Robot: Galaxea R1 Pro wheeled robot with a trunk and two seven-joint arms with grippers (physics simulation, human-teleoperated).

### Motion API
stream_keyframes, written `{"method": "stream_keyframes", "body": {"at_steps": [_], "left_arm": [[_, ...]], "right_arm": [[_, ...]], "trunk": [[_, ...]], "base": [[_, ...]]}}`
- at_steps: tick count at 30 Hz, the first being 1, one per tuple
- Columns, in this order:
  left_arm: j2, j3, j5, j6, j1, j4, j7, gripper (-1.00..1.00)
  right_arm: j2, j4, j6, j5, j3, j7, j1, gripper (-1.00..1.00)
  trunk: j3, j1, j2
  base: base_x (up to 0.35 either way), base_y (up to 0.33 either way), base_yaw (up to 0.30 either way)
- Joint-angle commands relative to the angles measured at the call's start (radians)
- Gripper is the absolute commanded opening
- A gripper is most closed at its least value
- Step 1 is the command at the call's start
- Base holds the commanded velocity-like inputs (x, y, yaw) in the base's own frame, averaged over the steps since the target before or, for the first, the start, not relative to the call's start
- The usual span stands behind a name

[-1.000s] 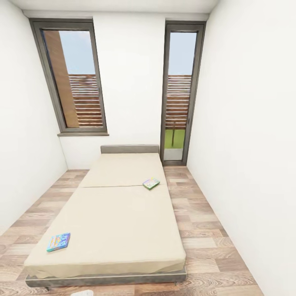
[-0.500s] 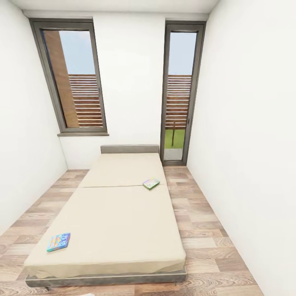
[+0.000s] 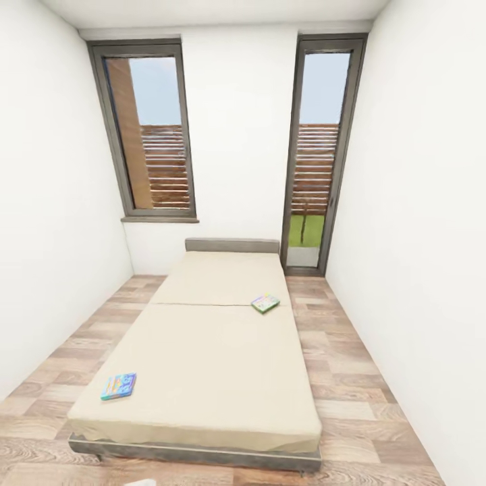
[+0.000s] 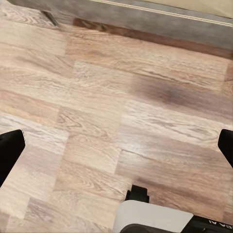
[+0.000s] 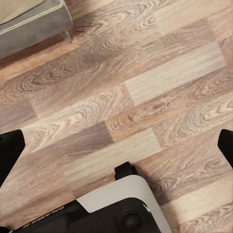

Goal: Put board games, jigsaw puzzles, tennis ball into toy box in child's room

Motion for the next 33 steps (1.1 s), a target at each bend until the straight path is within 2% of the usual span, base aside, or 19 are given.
{"method": "stream_keyframes", "body": {"at_steps": [1, 12, 33], "left_arm": [[0.000, 0.002, 0.010, -0.003, 0.000, 0.002, 0.001, 1.00], [-0.028, 0.003, 0.010, -0.007, 0.000, 0.008, 0.001, 1.00], [-0.031, 0.003, 0.010, -0.009, 0.000, 0.008, 0.008, 1.00]], "right_arm": [[0.000, -0.002, 0.006, -0.005, 0.000, -0.003, 0.001, 1.00], [-0.002, -0.002, 0.007, -0.006, 0.000, -0.003, 0.001, 1.00], [-0.003, 0.009, -0.009, -0.004, 0.000, -0.009, -0.001, 1.00]], "trunk": [[0.000, 0.000, -0.001], [0.006, 0.000, -0.001], [0.007, 0.000, -0.001]], "base": [[0.000, 0.000, 0.263], [0.000, -0.009, 0.224], [0.000, -0.001, 0.015]]}}
